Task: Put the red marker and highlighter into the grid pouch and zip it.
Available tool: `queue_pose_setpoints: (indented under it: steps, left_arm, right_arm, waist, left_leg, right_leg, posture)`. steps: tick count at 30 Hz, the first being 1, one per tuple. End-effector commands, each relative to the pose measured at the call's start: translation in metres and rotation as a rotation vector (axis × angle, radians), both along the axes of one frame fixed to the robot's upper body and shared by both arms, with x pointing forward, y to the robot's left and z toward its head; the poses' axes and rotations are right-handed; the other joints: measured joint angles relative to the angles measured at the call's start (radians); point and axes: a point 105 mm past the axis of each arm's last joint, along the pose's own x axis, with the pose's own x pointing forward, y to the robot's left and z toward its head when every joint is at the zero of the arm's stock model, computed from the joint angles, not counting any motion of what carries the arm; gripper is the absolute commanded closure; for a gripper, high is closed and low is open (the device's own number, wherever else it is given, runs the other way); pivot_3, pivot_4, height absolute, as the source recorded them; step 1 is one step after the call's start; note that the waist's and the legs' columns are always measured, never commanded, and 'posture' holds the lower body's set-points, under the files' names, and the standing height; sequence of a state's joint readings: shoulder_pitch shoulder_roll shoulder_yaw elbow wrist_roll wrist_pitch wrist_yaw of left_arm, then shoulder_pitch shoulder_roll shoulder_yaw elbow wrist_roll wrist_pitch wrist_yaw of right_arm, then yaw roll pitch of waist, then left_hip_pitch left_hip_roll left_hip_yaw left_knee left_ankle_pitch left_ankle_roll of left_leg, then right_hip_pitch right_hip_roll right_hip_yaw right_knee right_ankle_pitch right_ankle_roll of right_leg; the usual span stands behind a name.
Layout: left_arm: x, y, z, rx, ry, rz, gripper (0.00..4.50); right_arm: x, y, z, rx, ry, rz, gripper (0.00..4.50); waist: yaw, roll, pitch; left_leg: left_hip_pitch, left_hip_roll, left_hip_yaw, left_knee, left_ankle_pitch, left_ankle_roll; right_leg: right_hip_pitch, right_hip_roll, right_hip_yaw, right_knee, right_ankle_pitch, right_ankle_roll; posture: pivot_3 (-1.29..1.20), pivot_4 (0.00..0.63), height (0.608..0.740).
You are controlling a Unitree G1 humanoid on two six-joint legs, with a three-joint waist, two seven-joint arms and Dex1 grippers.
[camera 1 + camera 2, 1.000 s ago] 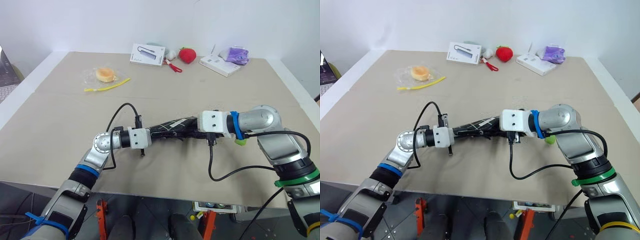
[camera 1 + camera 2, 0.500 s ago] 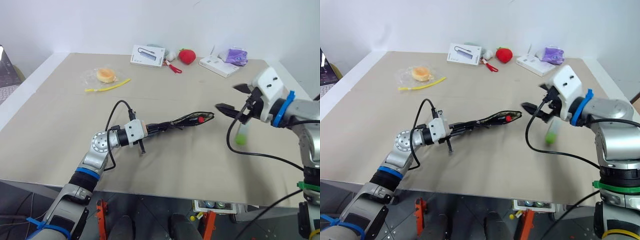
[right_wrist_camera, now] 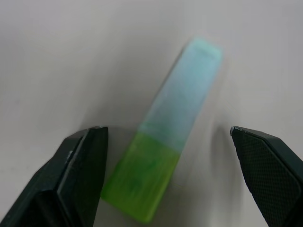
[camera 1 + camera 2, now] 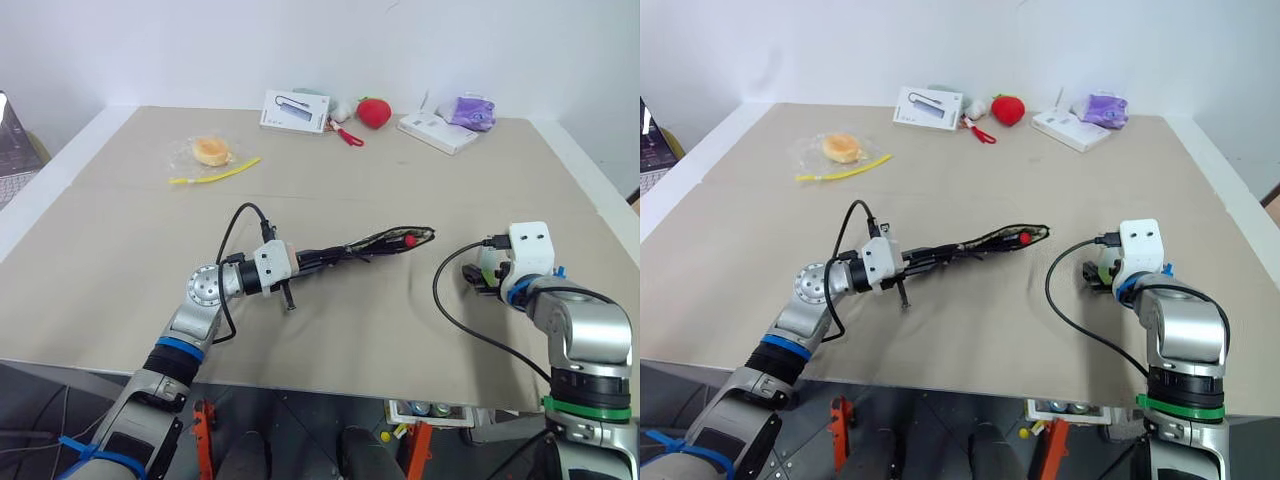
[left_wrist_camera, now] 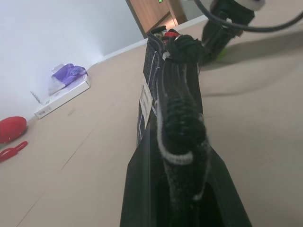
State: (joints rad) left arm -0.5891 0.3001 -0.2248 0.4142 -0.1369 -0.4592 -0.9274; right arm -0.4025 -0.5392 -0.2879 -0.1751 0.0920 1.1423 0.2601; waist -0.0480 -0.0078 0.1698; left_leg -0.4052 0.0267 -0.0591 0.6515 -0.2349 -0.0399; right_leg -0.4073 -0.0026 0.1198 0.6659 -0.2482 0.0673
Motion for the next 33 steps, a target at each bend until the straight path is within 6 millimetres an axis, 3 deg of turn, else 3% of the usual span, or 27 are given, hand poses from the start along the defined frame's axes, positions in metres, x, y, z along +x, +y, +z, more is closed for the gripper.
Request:
queue_pose_setpoints:
  steps: [1,5,7,11,15,18,22,28,33]
  left_arm:
    - [-0.001,0.0,0.015,-0.024,-0.052,-0.009,4.5]
    - [-0.001,0.0,0.015,-0.026,-0.052,-0.008,4.5]
    - [-0.001,0.0,0.015,-0.028,-0.052,-0.007,4.5]
    - [-0.001,-0.001,0.015,-0.03,-0.052,-0.006,4.5]
    - [0.0,-0.002,0.014,-0.029,-0.051,-0.008,4.5]
    - [0.0,-0.002,0.014,-0.028,-0.051,-0.009,4.5]
    - [0.001,-0.005,0.015,-0.031,-0.055,-0.012,4.5]
    - [0.0,-0.006,0.016,-0.036,-0.06,-0.014,4.5]
    - [-0.002,-0.006,0.014,-0.031,-0.059,-0.017,4.5]
  right_arm:
    - [-0.004,-0.009,-0.003,-0.019,0.006,-0.034,0.87]
    - [-0.002,-0.011,0.004,-0.029,-0.02,-0.02,2.87]
    - [0.004,-0.013,0.023,-0.058,-0.093,0.015,3.47]
    - [0.006,0.012,0.083,-0.236,-0.297,0.39,3.47]
    - [-0.035,0.064,0.125,-0.188,-0.362,0.923,3.47]
    - [-0.057,0.076,0.124,-0.213,-0.217,1.123,3.47]
    - [-0.058,0.082,0.112,-0.314,-0.075,1.237,3.47]
    - [-0.033,0.066,0.091,-0.507,0.044,1.219,3.47]
    - [-0.016,0.072,0.095,-0.559,0.018,1.228,3.47]
  waist:
    - [0.0,0.0,0.0]
    - [0.0,0.0,0.0]
    - [0.0,0.0,0.0]
    - [0.0,0.003,0.001]
    - [-0.003,0.002,0.001]
    - [0.0,0.002,0.002]
    - [-0.001,-0.001,0.002]
    - [-0.001,-0.002,0.002]
    - [-0.001,-0.001,0.002]
  left_leg:
    - [0.0,0.0,0.0,0.0,0.0,0.0]
    - [0.0,0.0,0.0,0.0,0.0,0.0]
    - [0.0,0.0,0.0,0.0,0.0,0.0]
    - [0.0,-0.001,0.001,0.0,0.0,0.0]
    - [0.0,0.0,0.0,-0.001,-0.001,0.002]
    - [0.0,0.0,0.0,-0.001,-0.002,0.003]
    - [0.0,0.0,0.001,0.001,-0.001,0.003]
    - [0.001,0.0,0.002,0.002,0.001,0.002]
    - [0.001,0.0,0.002,0.0,0.0,0.002]
  right_leg:
    - [0.0,0.0,0.0,0.0,0.0,0.0]
    - [0.0,0.0,0.0,0.0,0.0,0.001]
    - [0.0,0.0,0.0,0.0,-0.001,0.001]
    - [-0.001,-0.001,0.001,0.0,-0.003,0.005]
    - [0.0,0.0,0.001,-0.001,-0.005,0.008]
    - [0.0,0.001,0.001,-0.001,-0.005,0.007]
    - [0.001,0.0,0.0,-0.002,-0.004,0.006]
    - [0.0,0.0,0.001,-0.001,-0.003,0.007]
    - [-0.001,0.0,0.001,-0.001,-0.003,0.006]
  posture:
    - [0.0,0.15,0.734]
    - [0.0,0.15,0.734]
    - [0.0,0.15,0.734]
    - [0.0,0.15,0.734]
    - [0.0,0.15,0.734]
    - [0.0,0.15,0.734]
    - [0.0,0.15,0.734]
    - [0.0,0.15,0.734]
    - [0.0,0.15,0.734]
